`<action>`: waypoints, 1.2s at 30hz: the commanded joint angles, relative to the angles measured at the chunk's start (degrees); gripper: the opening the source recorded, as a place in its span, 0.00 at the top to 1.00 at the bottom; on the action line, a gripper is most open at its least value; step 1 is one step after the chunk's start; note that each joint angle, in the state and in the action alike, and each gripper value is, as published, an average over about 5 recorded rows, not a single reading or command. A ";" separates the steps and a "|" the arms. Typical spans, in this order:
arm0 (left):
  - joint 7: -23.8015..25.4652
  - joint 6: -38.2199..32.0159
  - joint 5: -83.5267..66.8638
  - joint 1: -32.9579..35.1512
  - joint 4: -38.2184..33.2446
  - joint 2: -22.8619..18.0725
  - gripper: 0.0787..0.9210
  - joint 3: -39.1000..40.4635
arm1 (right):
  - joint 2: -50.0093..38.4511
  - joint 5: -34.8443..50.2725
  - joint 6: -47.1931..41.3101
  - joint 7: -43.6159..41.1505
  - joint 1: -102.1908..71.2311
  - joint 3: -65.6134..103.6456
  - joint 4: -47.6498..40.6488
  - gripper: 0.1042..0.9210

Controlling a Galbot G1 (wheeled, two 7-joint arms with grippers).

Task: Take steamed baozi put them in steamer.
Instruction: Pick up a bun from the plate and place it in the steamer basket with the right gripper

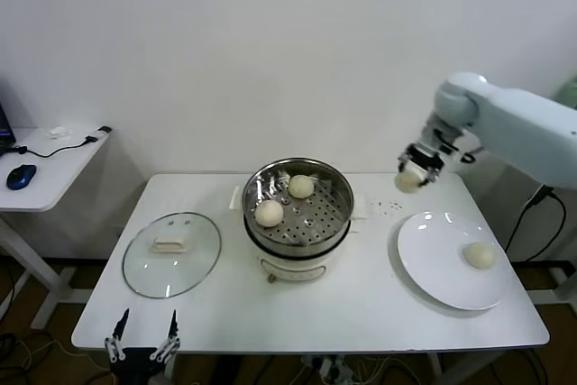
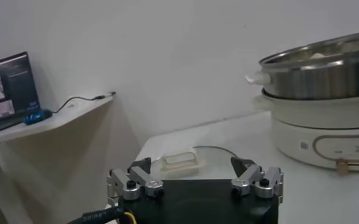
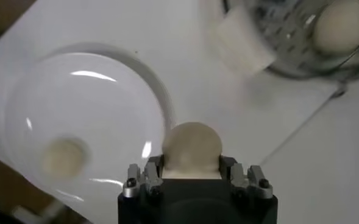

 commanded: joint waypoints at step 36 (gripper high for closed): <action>0.13 -0.11 -0.30 -0.66 1.81 1.70 0.12 -0.62 | 23.38 1.13 9.49 0.82 -8.40 -6.64 3.11 0.38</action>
